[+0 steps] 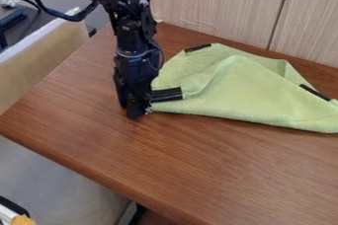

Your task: Fold the cloth from bottom left to centre

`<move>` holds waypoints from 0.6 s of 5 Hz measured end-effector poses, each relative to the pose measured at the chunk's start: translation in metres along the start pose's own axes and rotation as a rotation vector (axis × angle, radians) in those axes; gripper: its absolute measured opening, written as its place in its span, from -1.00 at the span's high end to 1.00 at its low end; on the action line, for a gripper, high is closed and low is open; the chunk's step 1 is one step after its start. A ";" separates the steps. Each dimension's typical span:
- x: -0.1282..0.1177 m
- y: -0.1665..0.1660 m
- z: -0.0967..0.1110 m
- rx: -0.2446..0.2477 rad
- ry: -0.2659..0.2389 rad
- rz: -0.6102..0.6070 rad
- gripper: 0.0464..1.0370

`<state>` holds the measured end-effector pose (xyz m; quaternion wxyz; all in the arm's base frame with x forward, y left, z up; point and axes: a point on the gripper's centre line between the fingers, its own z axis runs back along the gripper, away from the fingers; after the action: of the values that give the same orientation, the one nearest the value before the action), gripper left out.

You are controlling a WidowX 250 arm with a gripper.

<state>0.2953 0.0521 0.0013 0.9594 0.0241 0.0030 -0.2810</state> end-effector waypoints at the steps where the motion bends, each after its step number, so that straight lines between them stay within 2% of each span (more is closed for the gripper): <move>1: 0.000 -0.001 0.000 0.007 0.009 -0.008 0.78; 2: 0.000 -0.001 0.000 0.004 0.009 -0.009 0.97; 3: -0.001 -0.005 0.002 -0.030 0.005 -0.007 0.98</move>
<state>0.2916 0.0480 0.0027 0.9587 0.0101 0.0096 -0.2842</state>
